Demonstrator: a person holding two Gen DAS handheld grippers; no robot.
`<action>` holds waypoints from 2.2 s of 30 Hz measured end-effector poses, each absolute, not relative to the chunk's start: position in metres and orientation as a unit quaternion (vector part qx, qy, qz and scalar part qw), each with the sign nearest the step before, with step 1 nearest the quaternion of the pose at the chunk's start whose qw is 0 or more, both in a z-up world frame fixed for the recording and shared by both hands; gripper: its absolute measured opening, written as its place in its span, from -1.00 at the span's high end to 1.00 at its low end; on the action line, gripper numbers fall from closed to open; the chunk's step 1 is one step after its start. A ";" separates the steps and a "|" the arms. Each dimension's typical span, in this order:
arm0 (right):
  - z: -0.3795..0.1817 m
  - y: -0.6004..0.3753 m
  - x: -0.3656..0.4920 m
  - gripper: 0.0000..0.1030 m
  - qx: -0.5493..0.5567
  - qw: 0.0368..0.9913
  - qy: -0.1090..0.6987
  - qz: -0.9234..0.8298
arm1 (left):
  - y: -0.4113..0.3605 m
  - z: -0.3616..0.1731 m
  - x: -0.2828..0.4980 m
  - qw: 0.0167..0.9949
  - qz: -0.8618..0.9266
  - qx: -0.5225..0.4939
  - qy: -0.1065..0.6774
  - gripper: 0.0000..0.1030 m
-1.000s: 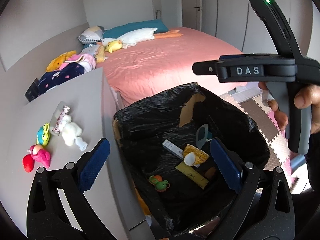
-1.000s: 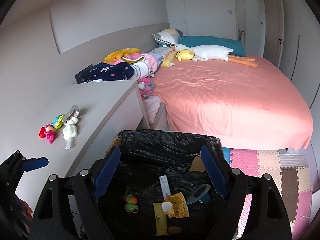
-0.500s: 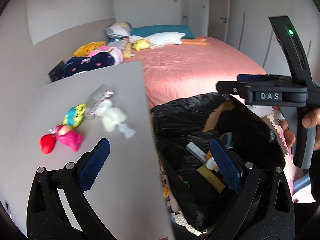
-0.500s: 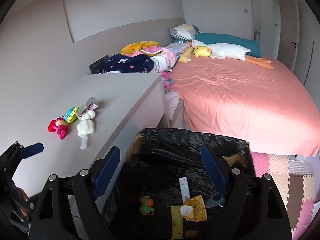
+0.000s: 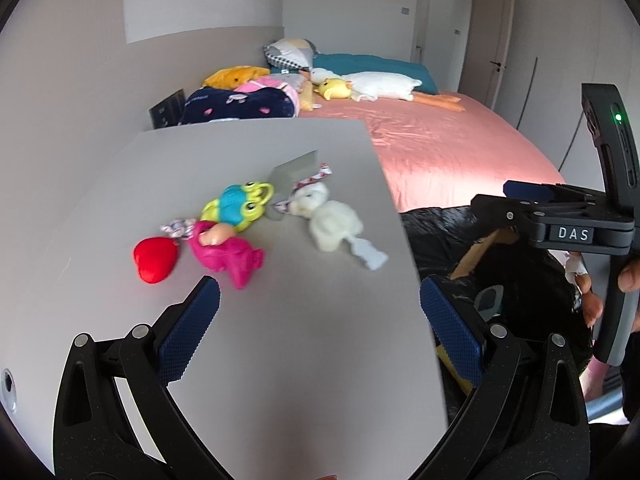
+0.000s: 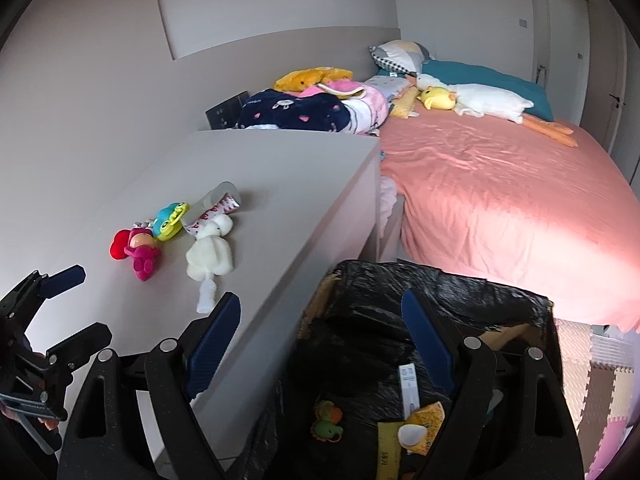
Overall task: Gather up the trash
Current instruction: 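Move both open tools from the trash bag back to the desk, then grasp the red heart toy with the left tool, then grasp the white plush toy with the right tool while the left tool holds the heart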
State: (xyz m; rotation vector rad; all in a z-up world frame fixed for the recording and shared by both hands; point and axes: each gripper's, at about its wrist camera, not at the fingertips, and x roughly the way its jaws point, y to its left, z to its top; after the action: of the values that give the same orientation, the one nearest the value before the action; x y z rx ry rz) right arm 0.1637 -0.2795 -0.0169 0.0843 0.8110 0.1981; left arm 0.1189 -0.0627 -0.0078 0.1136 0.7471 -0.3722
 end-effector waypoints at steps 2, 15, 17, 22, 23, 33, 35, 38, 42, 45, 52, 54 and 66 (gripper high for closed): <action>-0.018 -0.272 0.169 -0.61 0.038 0.913 0.395 0.099 | -0.054 -0.010 0.125 0.912 -0.176 0.052 0.366 -0.88; -0.034 -0.216 0.200 -0.61 0.019 0.903 0.409 0.129 | 0.011 -0.015 0.156 0.927 -0.112 0.002 0.358 -0.88; -0.037 -0.208 0.205 -0.61 0.016 0.901 0.412 0.132 | 0.022 -0.017 0.162 0.928 -0.098 -0.006 0.359 -0.88; -0.043 -0.192 0.217 -0.61 0.008 0.897 0.419 0.139 | 0.042 -0.020 0.175 0.931 -0.079 -0.028 0.355 -0.59; -0.044 -0.189 0.218 -0.61 0.006 0.897 0.420 0.141 | 0.044 -0.020 0.176 0.930 -0.077 -0.031 0.357 -0.57; -0.060 -0.165 0.243 -0.33 -0.002 0.891 0.431 0.140 | 0.052 -0.041 0.205 0.911 -0.047 -0.019 0.409 -0.37; -0.062 -0.161 0.245 -0.28 -0.009 0.892 0.430 0.137 | 0.053 -0.042 0.209 0.909 -0.045 -0.020 0.413 -0.36; -0.063 -0.152 0.248 -0.17 -0.032 0.894 0.427 0.130 | 0.051 -0.044 0.213 0.907 -0.046 -0.019 0.418 -0.32; -0.063 -0.147 0.247 0.18 -0.048 0.894 0.425 0.132 | 0.047 -0.049 0.216 0.903 -0.050 -0.006 0.426 -0.01; -0.062 -0.146 0.245 0.27 -0.054 0.894 0.424 0.133 | 0.044 -0.053 0.219 0.901 -0.047 0.002 0.432 0.13; -0.058 -0.156 0.235 0.32 -0.029 0.894 0.424 0.144 | 0.045 -0.045 0.212 0.908 -0.044 -0.004 0.416 0.14; -0.056 -0.159 0.233 0.32 -0.023 0.893 0.425 0.147 | 0.044 -0.043 0.210 0.909 -0.044 -0.004 0.414 0.14; -0.034 -0.174 0.211 0.32 -0.002 0.897 0.410 0.164 | 0.046 -0.023 0.185 0.912 -0.020 -0.012 0.408 0.14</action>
State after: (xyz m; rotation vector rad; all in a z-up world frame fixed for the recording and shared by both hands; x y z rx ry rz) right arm 0.2109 -0.1745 -0.0337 -0.0046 0.8497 0.3389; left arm 0.1855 0.0458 -0.0233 -0.0243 0.8416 -0.0408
